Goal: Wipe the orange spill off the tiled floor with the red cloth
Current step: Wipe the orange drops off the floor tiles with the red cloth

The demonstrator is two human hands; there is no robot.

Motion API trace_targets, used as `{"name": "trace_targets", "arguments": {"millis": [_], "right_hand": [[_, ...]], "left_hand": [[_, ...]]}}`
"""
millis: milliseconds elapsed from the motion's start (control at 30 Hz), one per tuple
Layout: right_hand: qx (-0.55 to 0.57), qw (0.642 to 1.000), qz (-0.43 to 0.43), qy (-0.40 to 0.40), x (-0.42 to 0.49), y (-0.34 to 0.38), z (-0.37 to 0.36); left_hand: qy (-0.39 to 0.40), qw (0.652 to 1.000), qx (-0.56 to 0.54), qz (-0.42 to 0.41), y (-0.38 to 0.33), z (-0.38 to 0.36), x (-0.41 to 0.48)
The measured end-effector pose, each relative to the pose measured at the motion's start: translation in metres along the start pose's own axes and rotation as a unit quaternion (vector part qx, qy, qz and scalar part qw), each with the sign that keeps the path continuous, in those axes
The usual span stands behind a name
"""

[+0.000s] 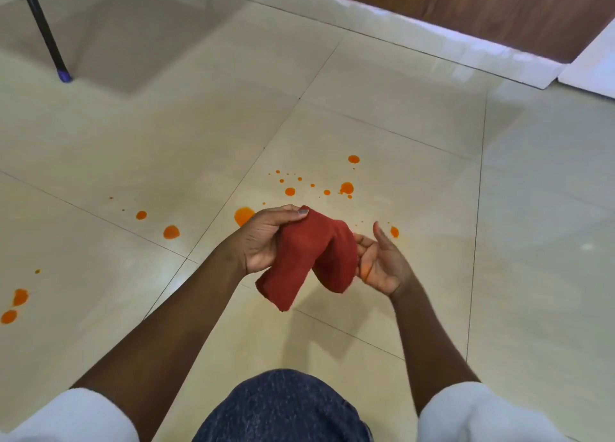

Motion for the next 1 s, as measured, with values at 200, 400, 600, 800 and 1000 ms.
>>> {"name": "trace_targets", "arguments": {"millis": [200,400,600,800,1000], "right_hand": [[0.171,0.985,-0.018,0.015,-0.008,-0.069,-0.023],[0.198,0.97,0.105,0.095,-0.019,-0.04,-0.022],[-0.036,0.996,0.082,-0.007,-0.027,0.0,-0.043],[-0.218,0.961,0.109,-0.131,-0.028,0.016,-0.053],[-0.281,0.912,0.239,-0.179,-0.031,0.017,-0.065]], "left_hand": [[-0.035,0.986,-0.156,-0.037,0.003,-0.007,-0.002],[-0.127,0.982,-0.127,-0.052,0.005,0.028,-0.015],[-0.144,0.986,0.005,-0.089,0.006,0.042,-0.023],[-0.232,0.948,0.185,-0.11,0.0,0.053,-0.015],[-0.249,0.754,0.579,-0.184,-0.01,0.047,-0.015]]}}
Point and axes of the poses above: each hand's wrist, its own x-axis towards the middle knuckle, its own z-axis out of the back of the hand, y = z × x, the point moved 3 cm from there along x, towards the middle knuckle, and after that the axes turned 1 degree about y, right-handed, at the moved point
